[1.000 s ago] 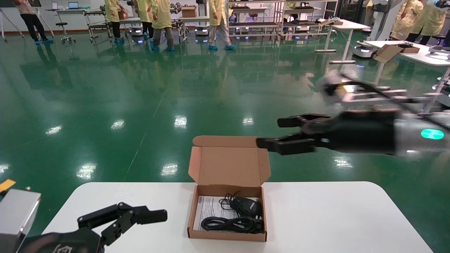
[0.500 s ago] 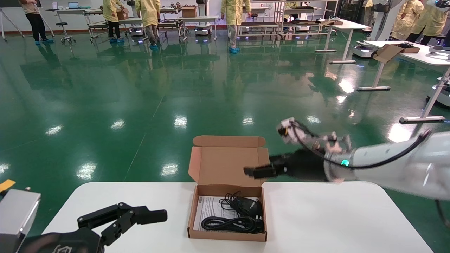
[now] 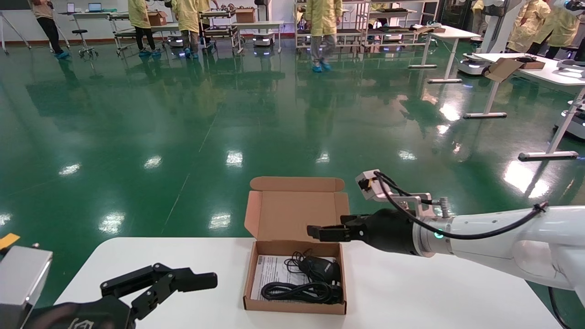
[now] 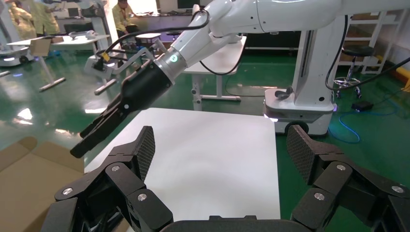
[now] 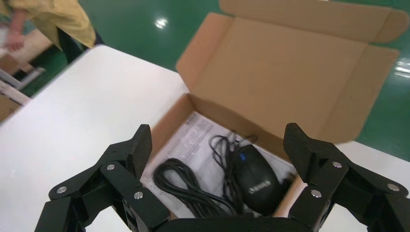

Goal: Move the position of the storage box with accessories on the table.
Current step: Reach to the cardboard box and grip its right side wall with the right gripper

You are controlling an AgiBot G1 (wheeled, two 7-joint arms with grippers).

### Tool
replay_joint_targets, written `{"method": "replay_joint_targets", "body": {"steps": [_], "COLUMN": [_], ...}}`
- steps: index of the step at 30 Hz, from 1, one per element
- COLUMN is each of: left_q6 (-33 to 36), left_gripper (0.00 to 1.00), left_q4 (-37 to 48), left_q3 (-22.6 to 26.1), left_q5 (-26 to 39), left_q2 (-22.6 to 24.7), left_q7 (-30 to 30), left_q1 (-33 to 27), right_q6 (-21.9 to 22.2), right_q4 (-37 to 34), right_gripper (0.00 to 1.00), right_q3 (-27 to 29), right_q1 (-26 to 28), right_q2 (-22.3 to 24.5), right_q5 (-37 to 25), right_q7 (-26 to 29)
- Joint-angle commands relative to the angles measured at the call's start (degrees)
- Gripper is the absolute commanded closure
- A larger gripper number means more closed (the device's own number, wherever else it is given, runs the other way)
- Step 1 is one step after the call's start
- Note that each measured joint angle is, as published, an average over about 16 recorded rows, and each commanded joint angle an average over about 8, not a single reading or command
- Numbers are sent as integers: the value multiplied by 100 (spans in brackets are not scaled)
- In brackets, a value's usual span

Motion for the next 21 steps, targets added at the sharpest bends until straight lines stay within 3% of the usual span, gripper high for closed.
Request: {"method": "replay_joint_targets", "body": {"steps": [1,5,12,21], "left_q6": [0,0,0,0], "left_gripper": [0,0,0,0], "left_q4": [0,0,0,0], "left_q3": [0,0,0,0], "left_q5": [0,0,0,0], "left_q2": [0,0,0,0], "left_q7": [0,0,0,0], "left_q1": [0,0,0,0], "right_q6": [-64,161,790,1107], "right_q4": [-21,-400,-875,-460], "right_gripper": [0,0,0,0], "right_q3": [-19,20,43,-120], "right_q1": [51,226,272,-91], "right_q2": [126,216,-208,-448], "right_q5": [-27,41,64,-442], "right_q7": [9,554,1322,2089]}}
